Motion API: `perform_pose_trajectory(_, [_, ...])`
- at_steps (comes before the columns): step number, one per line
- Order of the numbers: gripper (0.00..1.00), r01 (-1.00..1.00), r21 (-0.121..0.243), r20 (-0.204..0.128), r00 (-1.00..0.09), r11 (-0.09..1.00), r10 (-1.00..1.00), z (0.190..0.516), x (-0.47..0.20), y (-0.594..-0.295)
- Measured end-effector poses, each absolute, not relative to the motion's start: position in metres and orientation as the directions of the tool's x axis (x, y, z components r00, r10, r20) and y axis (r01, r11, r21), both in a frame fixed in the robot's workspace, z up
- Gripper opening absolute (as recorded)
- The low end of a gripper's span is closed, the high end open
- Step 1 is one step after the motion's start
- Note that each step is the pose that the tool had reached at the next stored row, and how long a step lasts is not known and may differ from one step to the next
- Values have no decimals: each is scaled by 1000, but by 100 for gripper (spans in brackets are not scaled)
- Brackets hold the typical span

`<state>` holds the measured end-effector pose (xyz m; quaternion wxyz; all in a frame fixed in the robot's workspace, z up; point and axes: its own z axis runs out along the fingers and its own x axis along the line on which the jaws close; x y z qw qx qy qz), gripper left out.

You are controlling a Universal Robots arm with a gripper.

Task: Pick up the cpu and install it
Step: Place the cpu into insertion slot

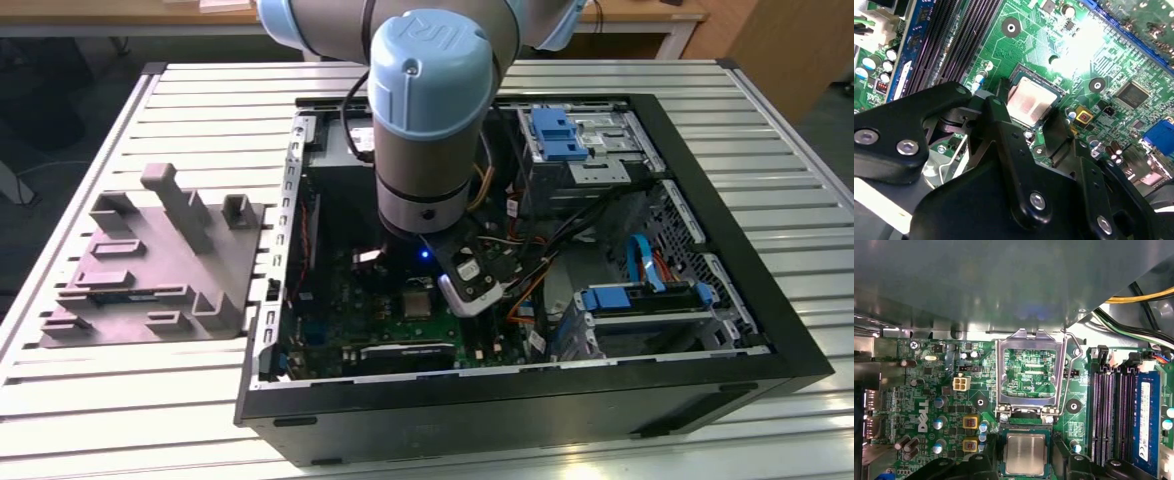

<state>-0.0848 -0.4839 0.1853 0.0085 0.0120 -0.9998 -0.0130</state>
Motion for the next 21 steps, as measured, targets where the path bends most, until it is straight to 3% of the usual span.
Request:
perform_pose_trajectory(1, [55, -24, 26, 17, -1000, 999, -24, 185, -85, -484])
perform_pose_trajectory(15, [55, -24, 26, 18, -1000, 999, -24, 204, -85, -484])
perform_pose_trajectory(19, [47, -24, 26, 19, -1000, 999, -24, 211, -85, -484])
perform_pose_trajectory(21, [35, -24, 26, 19, -1000, 999, -24, 212, -85, -484])
